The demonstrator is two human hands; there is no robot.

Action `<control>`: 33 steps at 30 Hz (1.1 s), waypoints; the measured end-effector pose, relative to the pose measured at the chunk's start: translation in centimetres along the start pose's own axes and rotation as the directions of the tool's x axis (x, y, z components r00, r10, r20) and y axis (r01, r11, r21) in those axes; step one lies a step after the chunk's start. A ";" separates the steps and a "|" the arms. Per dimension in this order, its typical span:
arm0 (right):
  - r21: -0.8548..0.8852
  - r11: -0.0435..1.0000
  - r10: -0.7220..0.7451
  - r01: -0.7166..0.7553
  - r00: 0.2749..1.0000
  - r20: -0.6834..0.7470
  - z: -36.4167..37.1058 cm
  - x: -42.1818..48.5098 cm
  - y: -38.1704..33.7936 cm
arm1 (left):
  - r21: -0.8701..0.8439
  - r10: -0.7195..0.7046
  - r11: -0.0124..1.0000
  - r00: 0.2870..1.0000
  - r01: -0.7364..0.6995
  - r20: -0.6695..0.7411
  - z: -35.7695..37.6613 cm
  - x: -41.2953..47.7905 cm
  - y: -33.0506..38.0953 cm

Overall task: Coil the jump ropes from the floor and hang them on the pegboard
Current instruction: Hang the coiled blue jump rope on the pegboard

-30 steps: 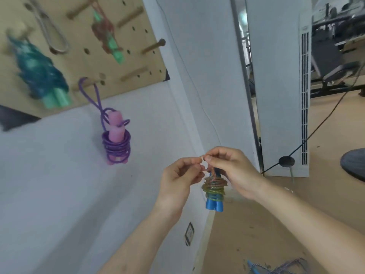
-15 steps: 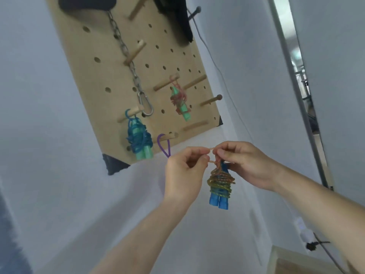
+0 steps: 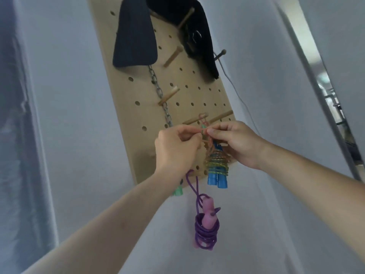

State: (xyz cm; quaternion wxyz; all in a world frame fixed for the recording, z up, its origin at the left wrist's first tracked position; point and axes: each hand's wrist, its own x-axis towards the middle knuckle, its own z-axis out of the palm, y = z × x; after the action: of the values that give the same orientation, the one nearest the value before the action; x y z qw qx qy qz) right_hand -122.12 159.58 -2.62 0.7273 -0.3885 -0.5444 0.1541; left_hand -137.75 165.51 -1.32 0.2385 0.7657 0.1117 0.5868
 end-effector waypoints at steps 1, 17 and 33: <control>0.009 1.000 -0.014 0.014 1.000 -0.007 0.4 0.7 -0.7 | -0.021 -0.016 1.000 1.000 0.016 0.003 -0.3 0.8 0.4; -0.280 0.937 -0.291 0.210 0.912 -0.290 4.2 11.5 -4.9 | 0.174 0.231 0.958 0.973 -0.229 0.007 -2.1 14.6 0.9; -0.363 0.918 -0.227 0.162 0.963 -0.143 5.2 14.5 -3.9 | 0.380 0.187 0.895 0.970 -0.233 0.154 -4.4 18.8 -1.3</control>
State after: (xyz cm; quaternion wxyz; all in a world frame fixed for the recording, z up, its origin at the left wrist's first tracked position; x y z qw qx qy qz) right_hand -122.43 168.46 10.52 0.7054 -0.4671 -0.5303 -0.0539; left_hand -136.44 176.13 14.79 0.0199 0.8376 0.1307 0.5300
